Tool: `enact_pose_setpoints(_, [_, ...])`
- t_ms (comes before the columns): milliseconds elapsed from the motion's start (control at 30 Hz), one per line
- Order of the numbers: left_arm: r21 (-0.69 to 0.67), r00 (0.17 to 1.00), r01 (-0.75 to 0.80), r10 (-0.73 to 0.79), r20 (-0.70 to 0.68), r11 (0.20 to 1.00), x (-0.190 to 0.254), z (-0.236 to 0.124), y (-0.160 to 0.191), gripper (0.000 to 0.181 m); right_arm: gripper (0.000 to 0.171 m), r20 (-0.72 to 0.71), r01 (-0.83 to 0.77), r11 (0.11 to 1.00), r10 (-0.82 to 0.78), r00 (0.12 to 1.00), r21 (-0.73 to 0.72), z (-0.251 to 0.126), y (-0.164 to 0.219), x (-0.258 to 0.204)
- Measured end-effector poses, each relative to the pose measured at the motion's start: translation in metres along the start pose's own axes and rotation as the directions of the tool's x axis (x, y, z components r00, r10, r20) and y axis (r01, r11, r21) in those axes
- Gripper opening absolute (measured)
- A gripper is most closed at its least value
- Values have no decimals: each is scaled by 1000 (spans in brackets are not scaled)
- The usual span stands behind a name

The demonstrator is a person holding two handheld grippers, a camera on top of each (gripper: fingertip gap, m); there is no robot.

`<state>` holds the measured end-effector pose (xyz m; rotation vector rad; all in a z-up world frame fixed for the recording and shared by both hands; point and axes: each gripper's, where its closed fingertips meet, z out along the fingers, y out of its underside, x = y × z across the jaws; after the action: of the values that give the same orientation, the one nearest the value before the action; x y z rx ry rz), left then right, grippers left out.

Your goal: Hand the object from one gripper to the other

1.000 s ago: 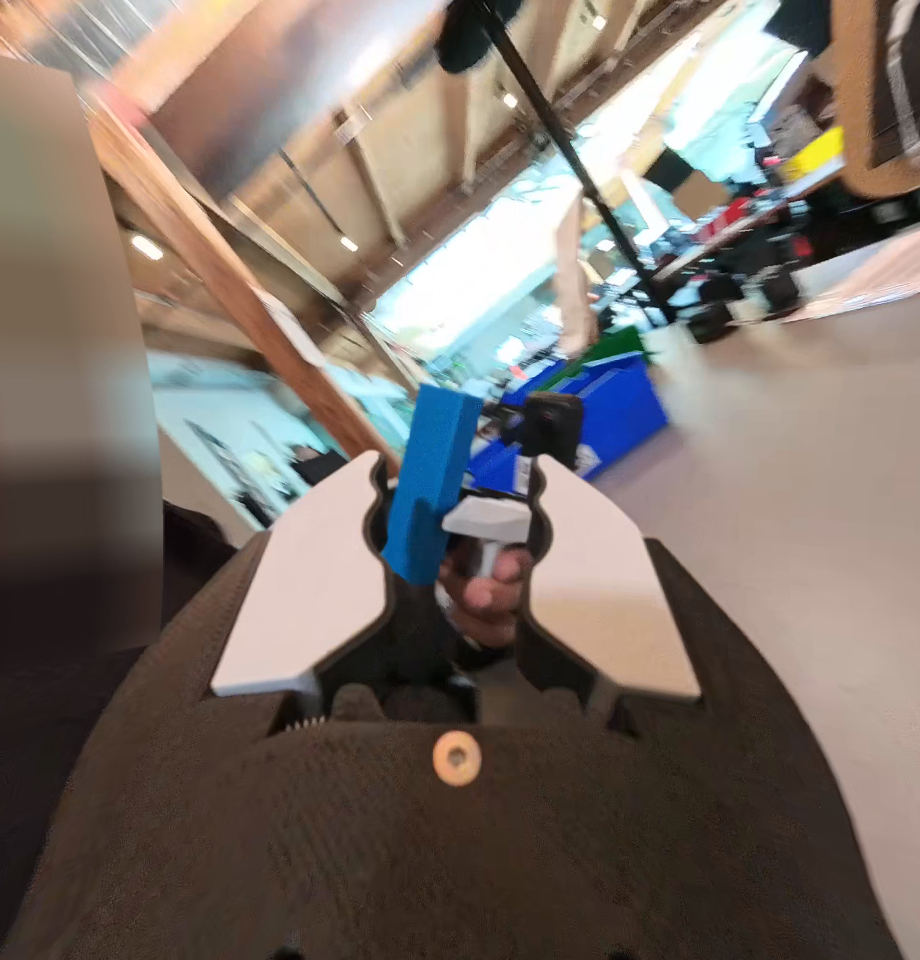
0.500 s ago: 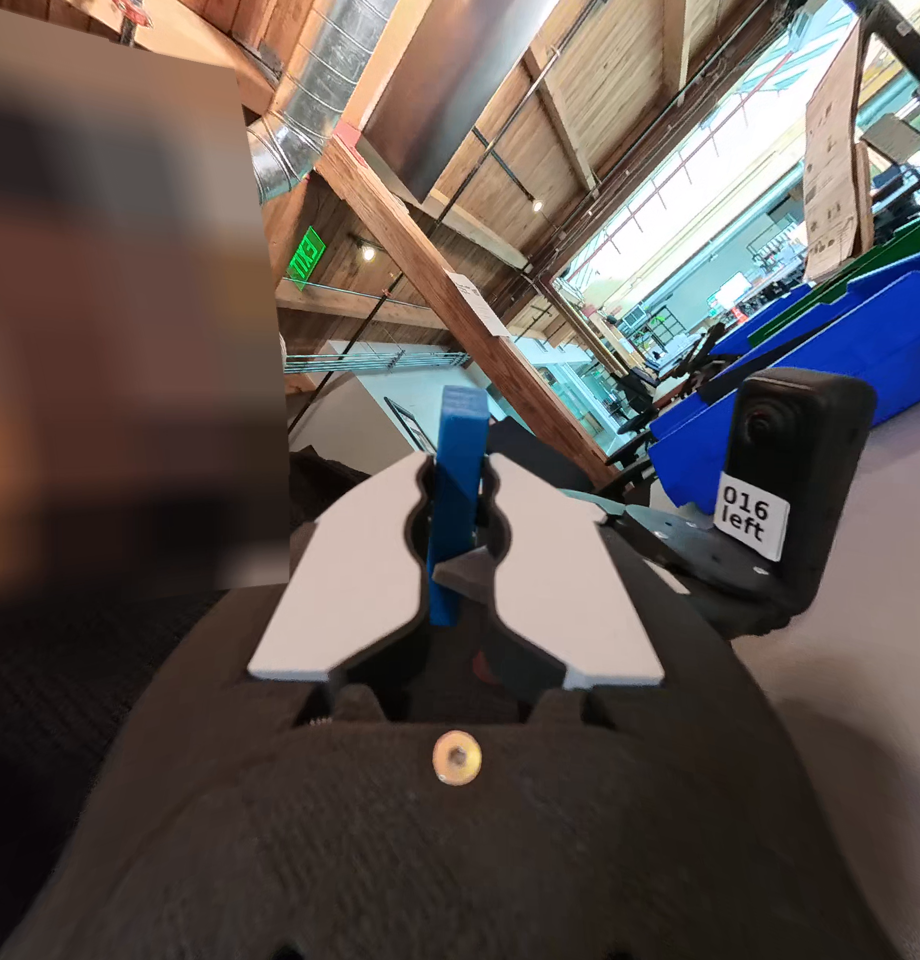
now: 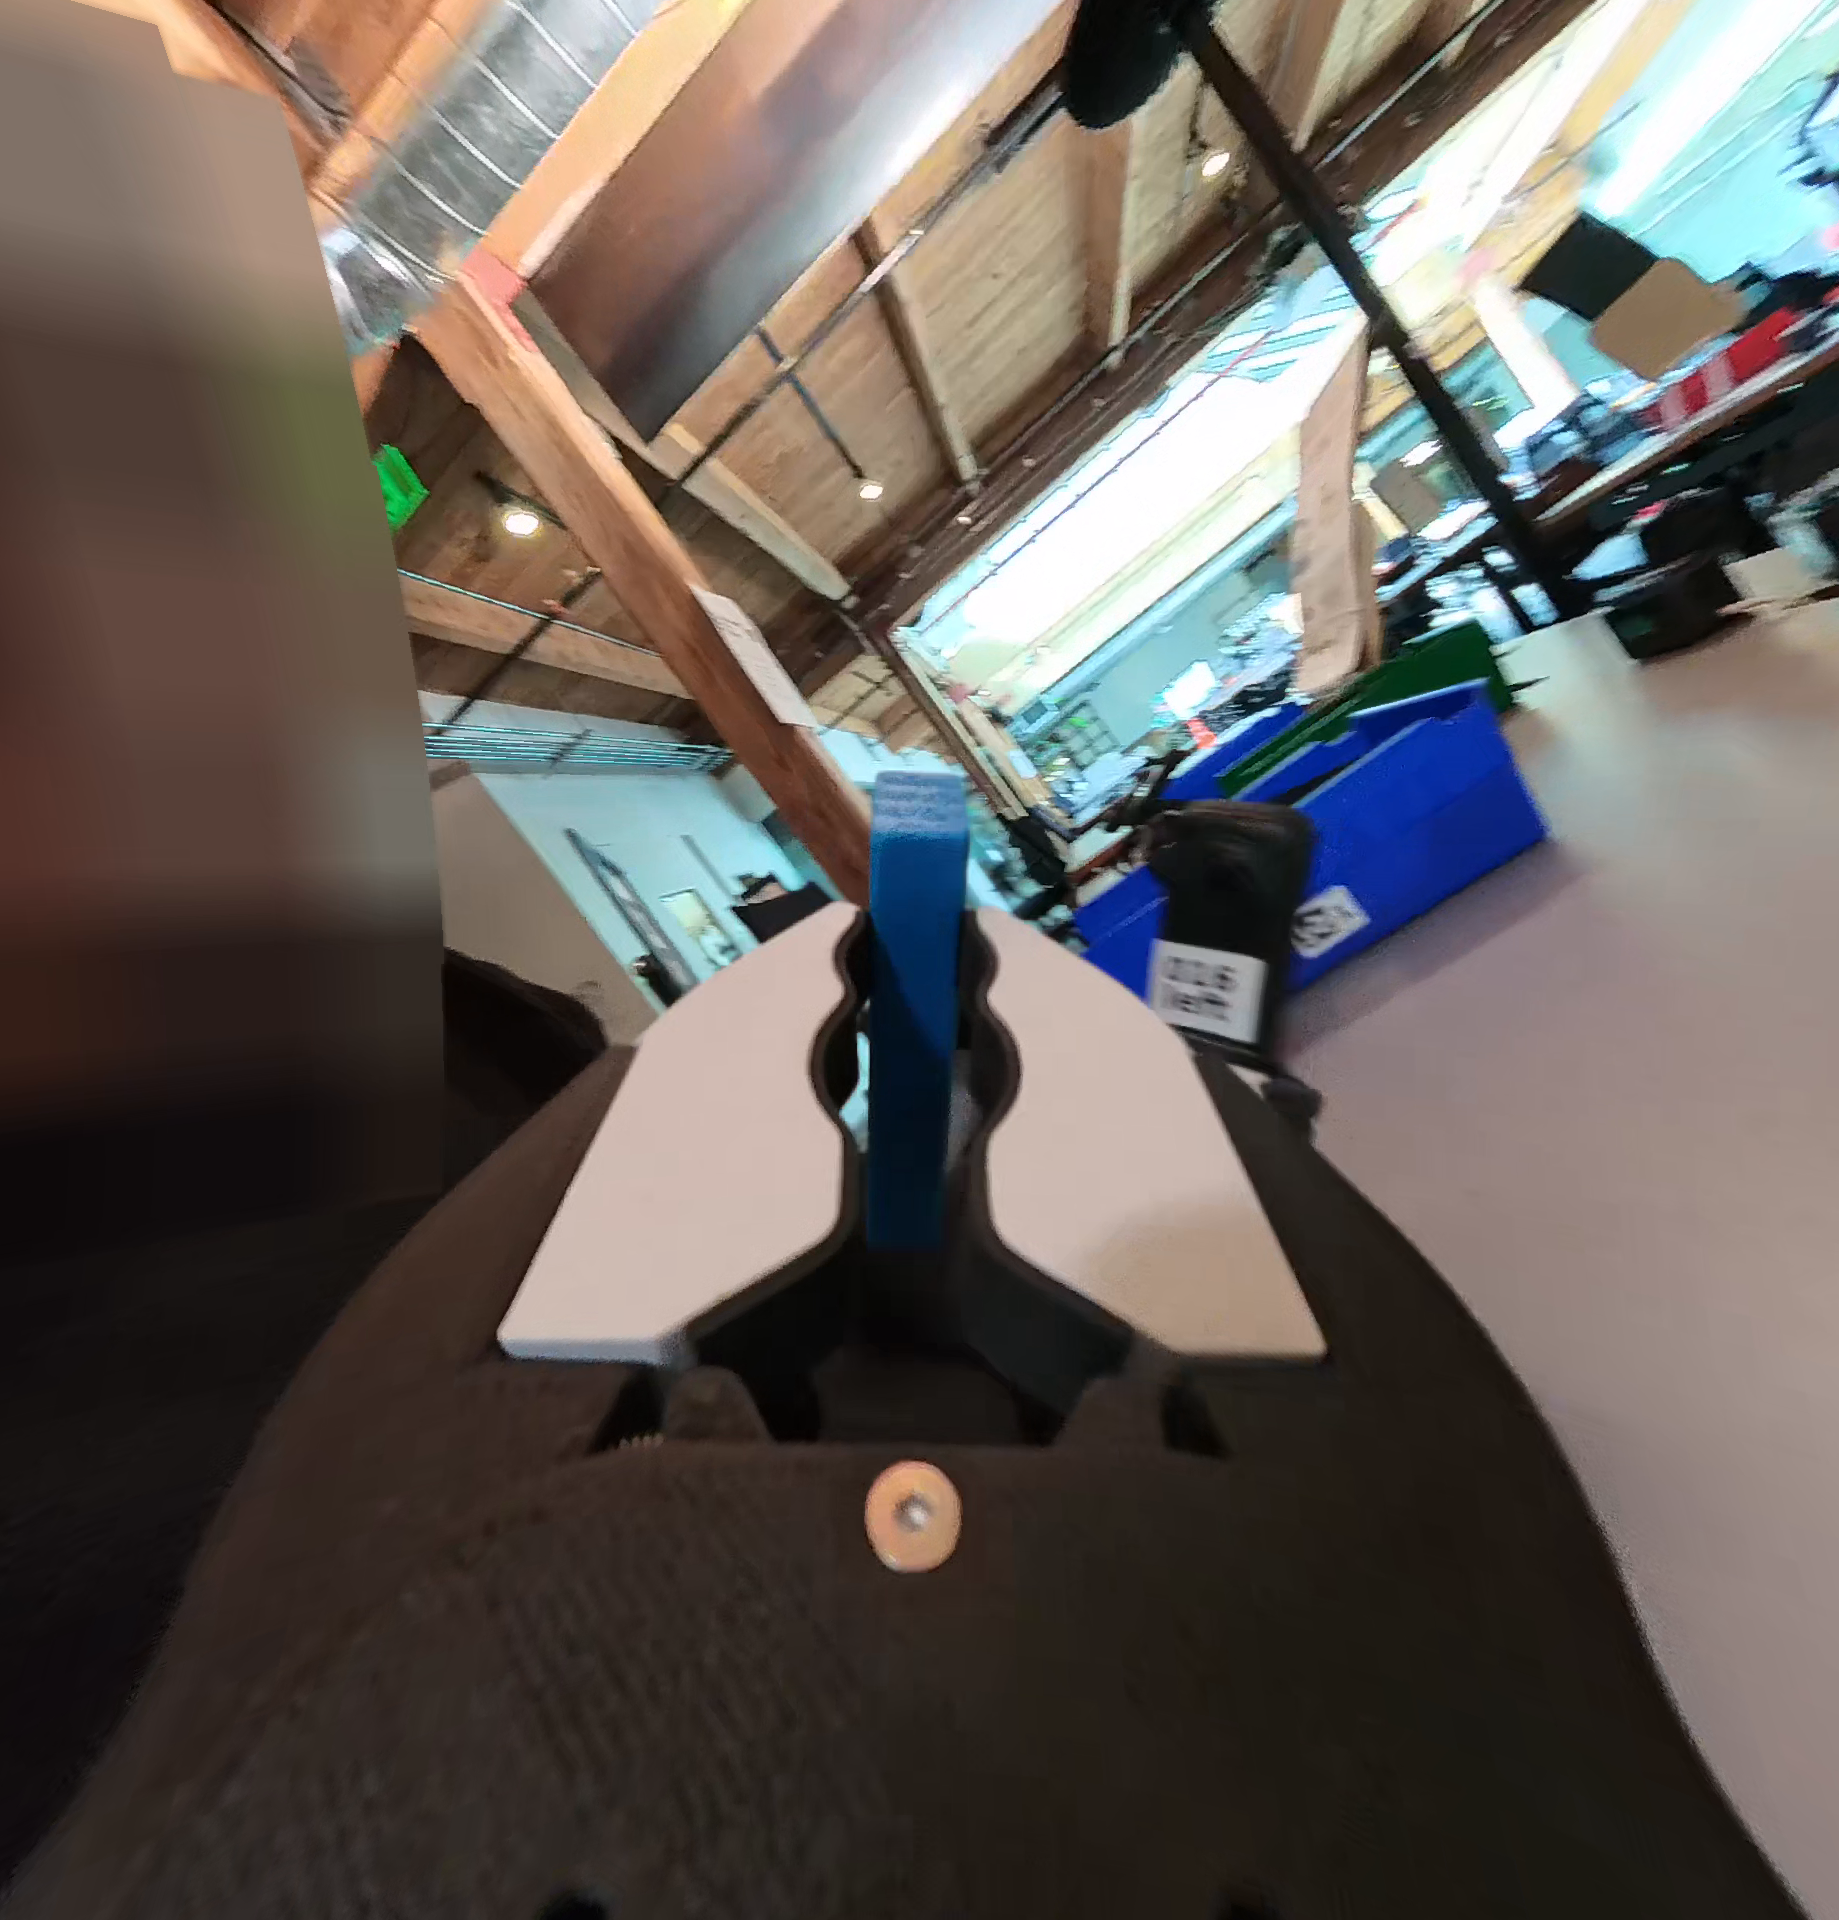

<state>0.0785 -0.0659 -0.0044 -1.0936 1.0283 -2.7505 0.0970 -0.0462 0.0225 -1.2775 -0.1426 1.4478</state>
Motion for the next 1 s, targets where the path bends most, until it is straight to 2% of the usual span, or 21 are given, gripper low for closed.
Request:
enact_pose_setpoints(33, [-12, 996, -60, 61, 72, 998, -6, -2, -3, 58, 16, -41, 23, 1000, -23, 999, -4, -3, -2, 4])
enact_pose_setpoints(133, [-116, 921, -222, 247, 301, 968, -28, -13, -10, 65, 16, -164, 67, 998, -69, 984, -13, -13, -8, 19])
enact_pose_setpoints(200, [-184, 848, -280, 333, 412, 942, -41, -23, -13, 64, 16, -241, 71, 997, -73, 968, -17, -20, -10, 31])
enact_pose_setpoints(300, [-226, 802, -260, 340, 490, 939, -56, -32, -12, 57, 17, -345, 71, 997, -79, 935, -36, -29, -9, 46])
enact_pose_setpoints(433, [-226, 810, -205, 295, 507, 952, -63, -33, -6, 46, 16, -410, 78, 995, -100, 906, -70, -33, -5, 56])
enact_pose_setpoints(633, [-248, 875, -90, 195, 442, 965, -61, -26, 12, 39, 17, -391, 83, 989, -125, 912, -123, -25, 4, 54])
enact_pose_setpoints(833, [-355, 868, -75, 236, 437, 932, -66, -22, 32, 31, 17, -405, 90, 981, -154, 901, -172, -23, 11, 56])
enact_pose_setpoints(1000, [-361, 870, -77, 239, 431, 929, -67, -19, 36, 22, 17, -401, 78, 980, -148, 904, -186, -22, 15, 56])
